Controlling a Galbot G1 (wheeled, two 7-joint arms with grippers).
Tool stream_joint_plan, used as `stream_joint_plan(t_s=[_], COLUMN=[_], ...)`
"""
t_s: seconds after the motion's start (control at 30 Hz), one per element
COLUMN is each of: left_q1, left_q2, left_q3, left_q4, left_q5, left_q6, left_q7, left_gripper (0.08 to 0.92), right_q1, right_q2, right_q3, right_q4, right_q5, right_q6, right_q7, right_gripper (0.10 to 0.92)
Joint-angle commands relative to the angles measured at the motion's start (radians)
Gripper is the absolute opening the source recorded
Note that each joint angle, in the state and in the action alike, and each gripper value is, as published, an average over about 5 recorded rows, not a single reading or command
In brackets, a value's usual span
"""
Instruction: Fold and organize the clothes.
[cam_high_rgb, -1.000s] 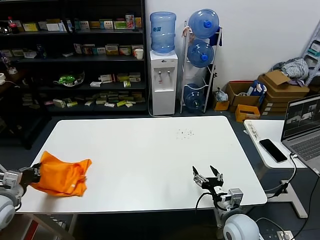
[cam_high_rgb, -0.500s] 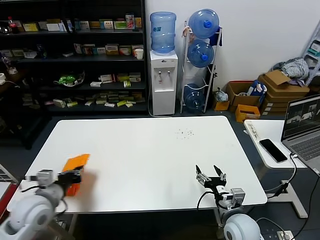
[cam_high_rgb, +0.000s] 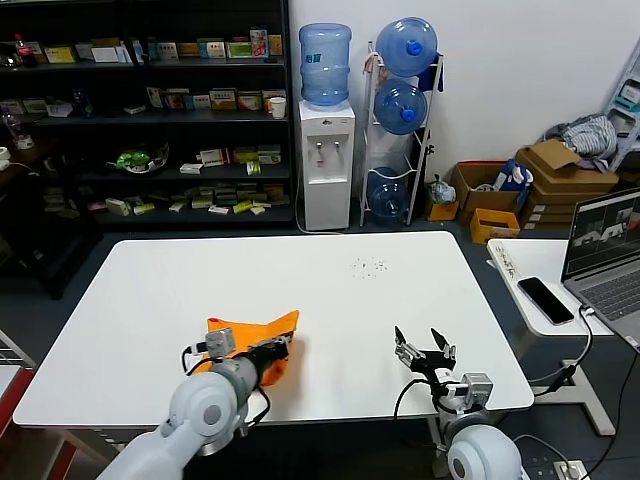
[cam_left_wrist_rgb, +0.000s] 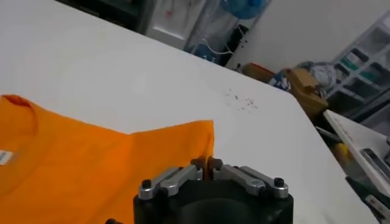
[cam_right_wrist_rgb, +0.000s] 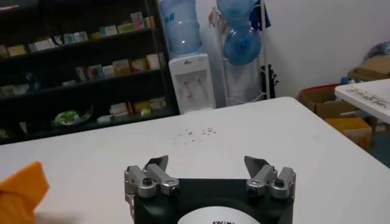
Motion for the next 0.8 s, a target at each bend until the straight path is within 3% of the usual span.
stream_joint_plan(t_s=[0.03,0.13,0.27,0.43,0.6,0.8], left_q1=[-0.023,0.129,0.44,0.718,0.773,0.748], left_q2=[-0.115,-0.072,-0.038,-0.139,-0.285,-0.386], left_q3=[0.029,-0.098,-0.339,-0.605,-0.709,-0.728], left_q4=[0.016,-0.049,-0.071,0.058,0.192,0.238], left_q5=[0.148,0.377,0.725,0.943,1.001,1.001], left_q6=[-0.015,-0.117,-0.43,-0.832,-1.076,-1.148], left_q7=[0.104,0.245,0.499,0.646,0.73,0.796], left_gripper=[0.203,0.289,0.402,0.549,0.688,0.812], right_q1=[0.014,0.006,-0.031,-0.092,-0.157,-0.193], right_q2=[0.006,0.001,-0.005,0.016,0.033,0.059], right_q3=[0.017,0.038,0.069,0.136,0.189,0.211], right_q4=[-0.022,-0.05,-0.084,-0.131,-0.144,-0.156], right_q5=[-0.057,-0.119,-0.171,-0.223,-0.241,-0.264], right_q6=[0.034,0.091,0.21,0.362,0.445,0.517], right_q7=[-0.092,-0.164,-0.226,-0.275,-0.32,-0.364], right_gripper=[0.823,0.823,0.823,0.823,0.823,0.823])
